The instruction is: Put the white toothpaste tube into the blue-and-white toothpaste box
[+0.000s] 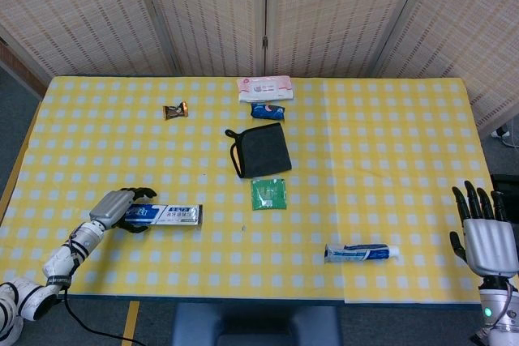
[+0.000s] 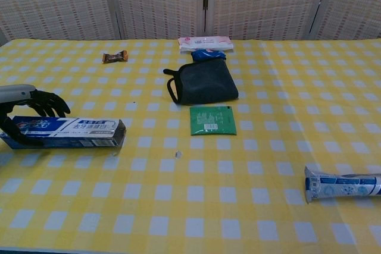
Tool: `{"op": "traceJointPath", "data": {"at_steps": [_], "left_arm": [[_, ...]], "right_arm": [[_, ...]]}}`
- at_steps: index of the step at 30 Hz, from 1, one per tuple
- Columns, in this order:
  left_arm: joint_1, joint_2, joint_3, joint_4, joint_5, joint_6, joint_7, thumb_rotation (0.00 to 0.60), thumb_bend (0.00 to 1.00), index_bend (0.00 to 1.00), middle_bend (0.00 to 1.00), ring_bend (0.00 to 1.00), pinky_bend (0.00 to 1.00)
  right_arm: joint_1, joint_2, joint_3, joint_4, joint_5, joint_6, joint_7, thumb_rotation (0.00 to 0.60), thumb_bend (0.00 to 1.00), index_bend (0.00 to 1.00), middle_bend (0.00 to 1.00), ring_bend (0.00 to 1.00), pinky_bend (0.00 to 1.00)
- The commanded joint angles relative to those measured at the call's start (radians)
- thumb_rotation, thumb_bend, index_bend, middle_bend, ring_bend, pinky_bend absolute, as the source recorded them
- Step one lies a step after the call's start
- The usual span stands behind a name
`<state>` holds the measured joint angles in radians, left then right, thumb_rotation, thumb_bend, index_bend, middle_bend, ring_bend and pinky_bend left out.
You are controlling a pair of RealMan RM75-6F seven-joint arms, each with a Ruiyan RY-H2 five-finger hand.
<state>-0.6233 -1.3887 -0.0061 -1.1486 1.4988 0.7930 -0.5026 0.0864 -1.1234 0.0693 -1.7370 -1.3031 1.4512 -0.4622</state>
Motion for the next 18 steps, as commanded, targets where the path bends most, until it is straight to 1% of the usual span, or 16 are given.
{"op": "traceJointPath", "data": {"at_steps": [1, 8, 12, 18], "left_arm": [[-0.005, -0.011, -0.002, 0.005, 0.003, 0.009, -0.013, 0.600, 0.23, 0.30, 0.31, 0.28, 0.26], [-0.035, -0.032, -0.001, 0.022, 0.011, -0.009, -0.058, 0.600, 0.23, 0.33, 0.32, 0.29, 0.31], [-0.067, -0.030, 0.007, 0.026, 0.014, -0.058, -0.093, 0.600, 0.23, 0.36, 0.33, 0.30, 0.33], [-0.099, -0.021, 0.021, 0.031, 0.015, -0.117, -0.155, 0.600, 0.23, 0.39, 0.37, 0.35, 0.36]], "right_arm": [[0.002, -0.002, 0.000, 0.001, 0.002, -0.004, -0.002, 0.600, 0.43, 0.00, 0.00, 0.00, 0.00], [0.003, -0.007, 0.002, 0.006, 0.006, -0.003, -0.008, 0.600, 0.43, 0.00, 0.00, 0.00, 0.00], [0.004, -0.009, 0.004, 0.010, 0.009, -0.005, -0.008, 0.600, 0.43, 0.00, 0.00, 0.00, 0.00], [0.002, -0.012, 0.006, 0.014, 0.012, 0.000, -0.009, 0.600, 0.43, 0.00, 0.00, 0.00, 0.00]]}}
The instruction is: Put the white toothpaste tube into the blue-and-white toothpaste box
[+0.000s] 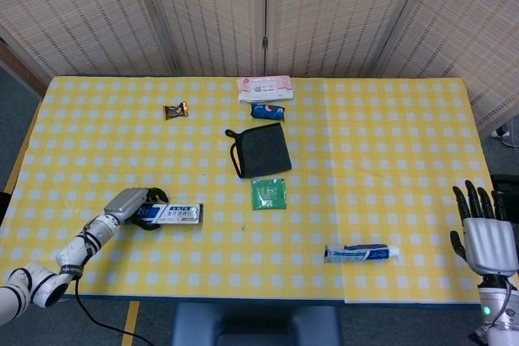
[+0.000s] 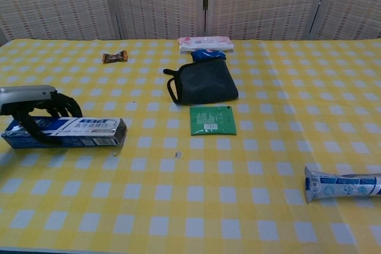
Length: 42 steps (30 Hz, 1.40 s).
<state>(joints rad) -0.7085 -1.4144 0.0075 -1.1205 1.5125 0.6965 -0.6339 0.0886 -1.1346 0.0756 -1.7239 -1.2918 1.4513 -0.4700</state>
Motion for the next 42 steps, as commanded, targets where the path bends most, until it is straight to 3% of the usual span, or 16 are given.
{"op": "traceJointPath", "data": {"at_steps": [1, 10, 17, 26, 33, 42], "left_arm": [[-0.018, 0.006, 0.009, 0.006, 0.003, -0.026, -0.038, 0.600, 0.23, 0.40, 0.37, 0.35, 0.37], [-0.063, 0.012, 0.040, 0.024, 0.026, -0.087, -0.128, 0.600, 0.22, 0.40, 0.38, 0.36, 0.37], [-0.078, 0.007, 0.051, 0.042, 0.023, -0.109, -0.174, 0.600, 0.21, 0.43, 0.42, 0.41, 0.43], [-0.037, 0.009, 0.021, 0.012, -0.038, -0.036, -0.085, 0.600, 0.21, 0.54, 0.54, 0.53, 0.54], [0.001, 0.054, 0.007, -0.093, -0.054, 0.046, -0.014, 0.600, 0.22, 0.55, 0.54, 0.53, 0.55], [0.040, 0.132, 0.023, -0.233, -0.025, 0.121, 0.018, 0.600, 0.23, 0.50, 0.51, 0.46, 0.48]], "right_arm": [[0.000, -0.001, -0.001, 0.002, 0.001, -0.001, -0.002, 0.600, 0.43, 0.00, 0.00, 0.00, 0.00], [0.001, -0.005, -0.002, 0.005, -0.003, -0.001, -0.003, 0.600, 0.43, 0.00, 0.00, 0.00, 0.00], [0.002, -0.006, -0.006, 0.007, -0.013, -0.004, 0.003, 0.600, 0.43, 0.00, 0.00, 0.00, 0.00], [0.000, -0.004, -0.013, 0.004, -0.030, -0.003, 0.011, 0.600, 0.43, 0.00, 0.00, 0.00, 0.00], [-0.008, -0.002, -0.017, -0.003, -0.046, 0.012, 0.014, 0.600, 0.43, 0.00, 0.00, 0.00, 0.00], [-0.009, 0.001, -0.024, -0.008, -0.057, 0.007, 0.016, 0.600, 0.43, 0.00, 0.00, 0.00, 0.00]]}}
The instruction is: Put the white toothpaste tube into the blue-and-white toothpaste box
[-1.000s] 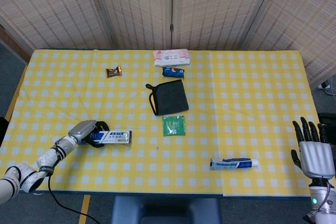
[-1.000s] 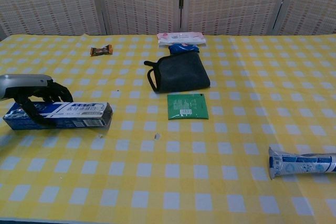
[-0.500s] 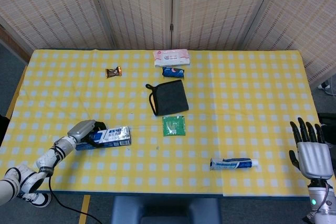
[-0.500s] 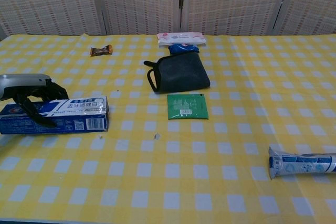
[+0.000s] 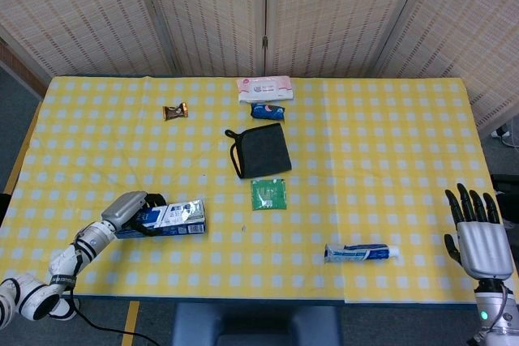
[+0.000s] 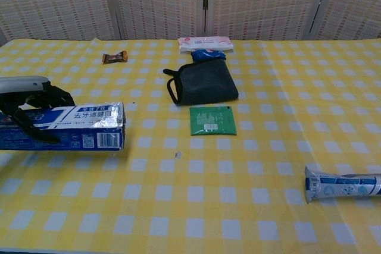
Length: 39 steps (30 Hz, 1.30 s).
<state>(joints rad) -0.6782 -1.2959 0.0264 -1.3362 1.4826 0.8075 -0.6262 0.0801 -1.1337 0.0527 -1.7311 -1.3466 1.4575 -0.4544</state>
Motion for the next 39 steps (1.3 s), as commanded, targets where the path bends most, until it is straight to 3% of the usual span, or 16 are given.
{"op": "traceJointPath", "data": {"at_steps": [1, 30, 34, 39], "left_arm": [[0.011, 0.015, 0.003, -0.023, 0.003, 0.013, 0.011, 0.600, 0.23, 0.50, 0.51, 0.46, 0.48], [0.064, 0.037, -0.003, -0.090, 0.043, 0.133, -0.005, 0.600, 0.21, 0.53, 0.49, 0.42, 0.50], [0.072, 0.045, 0.001, -0.109, 0.057, 0.155, -0.012, 0.600, 0.21, 0.53, 0.49, 0.42, 0.51], [0.082, 0.053, 0.004, -0.140, 0.068, 0.179, 0.000, 0.600, 0.21, 0.53, 0.49, 0.42, 0.51]], "right_arm": [[-0.001, 0.000, -0.002, -0.001, -0.003, 0.001, 0.000, 0.600, 0.43, 0.00, 0.00, 0.00, 0.00], [0.003, 0.002, -0.010, -0.002, -0.018, -0.023, 0.007, 0.600, 0.43, 0.00, 0.00, 0.00, 0.00], [0.037, 0.002, -0.007, 0.021, -0.029, -0.077, 0.035, 0.600, 0.43, 0.00, 0.00, 0.00, 0.00], [0.125, -0.001, -0.008, 0.046, -0.054, -0.224, 0.079, 0.600, 0.43, 0.02, 0.02, 0.01, 0.01]]}}
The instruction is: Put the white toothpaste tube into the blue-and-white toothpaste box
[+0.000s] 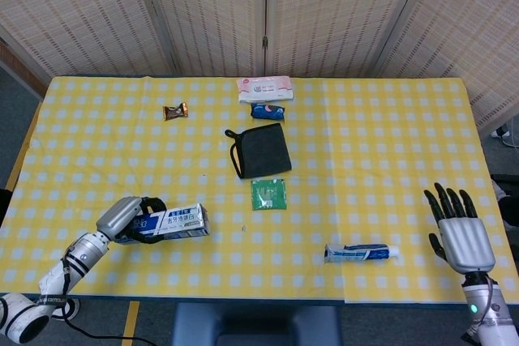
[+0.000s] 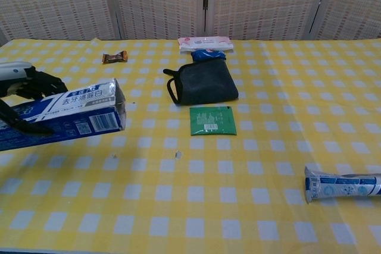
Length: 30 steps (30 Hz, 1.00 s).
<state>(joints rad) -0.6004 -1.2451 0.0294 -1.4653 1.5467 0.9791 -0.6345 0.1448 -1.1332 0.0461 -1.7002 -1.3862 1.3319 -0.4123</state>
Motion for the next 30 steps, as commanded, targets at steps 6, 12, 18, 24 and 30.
{"op": "traceJointPath", "data": {"at_steps": [6, 12, 18, 24, 30], "left_arm": [[0.015, 0.013, -0.003, -0.056, 0.005, 0.034, 0.047, 0.600, 0.21, 0.53, 0.49, 0.42, 0.51], [0.024, 0.029, 0.001, -0.089, 0.006, 0.044, 0.074, 0.600, 0.21, 0.54, 0.49, 0.42, 0.51], [0.033, 0.040, 0.002, -0.104, 0.011, 0.058, 0.079, 0.600, 0.22, 0.54, 0.49, 0.43, 0.52], [0.041, 0.050, 0.006, -0.109, 0.021, 0.072, 0.068, 0.600, 0.22, 0.54, 0.49, 0.43, 0.52], [0.051, 0.054, 0.012, -0.098, 0.034, 0.090, 0.046, 0.600, 0.22, 0.54, 0.49, 0.43, 0.52]], "right_arm": [[0.175, 0.049, -0.010, -0.065, 0.040, -0.363, 0.193, 0.600, 0.43, 0.19, 0.16, 0.14, 0.14], [0.226, 0.096, -0.022, -0.146, 0.060, -0.500, 0.363, 0.600, 0.43, 0.28, 0.24, 0.20, 0.23], [0.237, 0.098, -0.052, -0.150, 0.013, -0.537, 0.461, 0.600, 0.43, 0.28, 0.24, 0.20, 0.23], [0.227, 0.065, -0.085, -0.114, -0.040, -0.505, 0.432, 0.600, 0.43, 0.29, 0.24, 0.20, 0.23], [0.213, 0.017, -0.095, -0.068, -0.040, -0.444, 0.309, 0.600, 0.43, 0.29, 0.24, 0.21, 0.23]]}}
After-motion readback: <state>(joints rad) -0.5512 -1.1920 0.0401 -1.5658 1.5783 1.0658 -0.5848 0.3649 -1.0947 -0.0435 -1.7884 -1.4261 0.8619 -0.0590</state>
